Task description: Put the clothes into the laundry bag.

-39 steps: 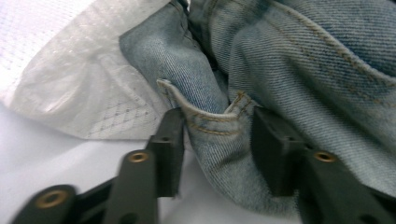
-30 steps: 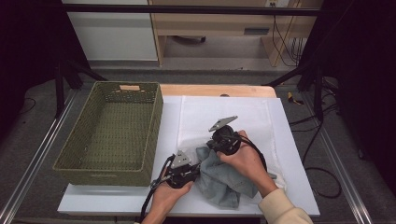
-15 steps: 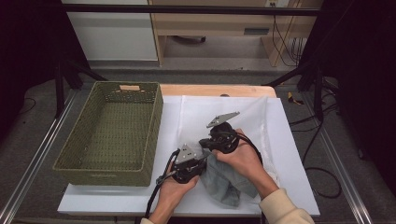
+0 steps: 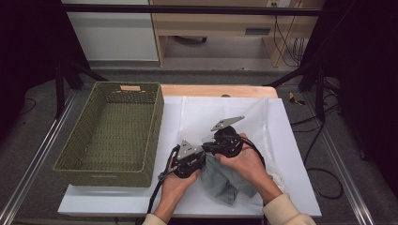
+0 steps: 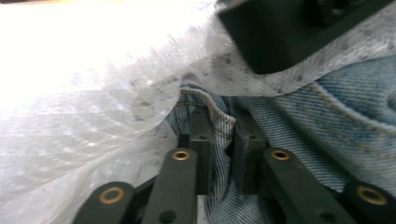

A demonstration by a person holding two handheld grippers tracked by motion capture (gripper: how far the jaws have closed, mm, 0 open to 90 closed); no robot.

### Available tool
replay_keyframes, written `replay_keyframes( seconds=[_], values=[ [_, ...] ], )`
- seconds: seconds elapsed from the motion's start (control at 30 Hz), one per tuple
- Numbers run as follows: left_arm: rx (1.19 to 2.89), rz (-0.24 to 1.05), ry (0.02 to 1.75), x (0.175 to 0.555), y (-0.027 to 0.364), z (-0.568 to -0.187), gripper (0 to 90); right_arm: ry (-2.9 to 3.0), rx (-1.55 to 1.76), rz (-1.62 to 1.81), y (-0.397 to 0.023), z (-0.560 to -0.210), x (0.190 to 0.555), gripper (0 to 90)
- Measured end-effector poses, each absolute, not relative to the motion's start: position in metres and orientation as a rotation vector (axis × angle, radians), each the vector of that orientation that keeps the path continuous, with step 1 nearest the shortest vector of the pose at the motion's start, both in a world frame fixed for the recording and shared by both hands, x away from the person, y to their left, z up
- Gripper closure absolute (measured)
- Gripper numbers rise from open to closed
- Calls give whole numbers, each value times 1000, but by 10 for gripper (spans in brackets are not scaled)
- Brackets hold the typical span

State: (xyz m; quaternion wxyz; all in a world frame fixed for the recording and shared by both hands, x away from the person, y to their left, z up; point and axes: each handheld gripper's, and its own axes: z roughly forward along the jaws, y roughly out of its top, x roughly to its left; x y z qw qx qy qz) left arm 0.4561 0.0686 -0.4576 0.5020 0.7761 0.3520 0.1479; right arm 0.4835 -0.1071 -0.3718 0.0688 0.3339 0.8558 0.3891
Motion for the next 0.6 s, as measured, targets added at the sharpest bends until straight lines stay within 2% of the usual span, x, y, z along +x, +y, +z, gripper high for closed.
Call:
replay_keyframes(
  seconds=[0.13, 0.23, 0.47, 0.6],
  values=[
    [1872, 377, 852, 452, 75, -459, 699, 2554, 963, 1220, -113, -368, 477, 652],
    [1866, 394, 851, 447, 81, -457, 669, 2542, 912, 1235, -119, -363, 469, 586],
    [1893, 407, 810, 431, 91, -451, 636, 2520, 883, 1195, -135, -362, 456, 557],
    [1906, 415, 790, 423, 94, -448, 573, 2522, 900, 1185, -145, -367, 453, 558]
  ],
)
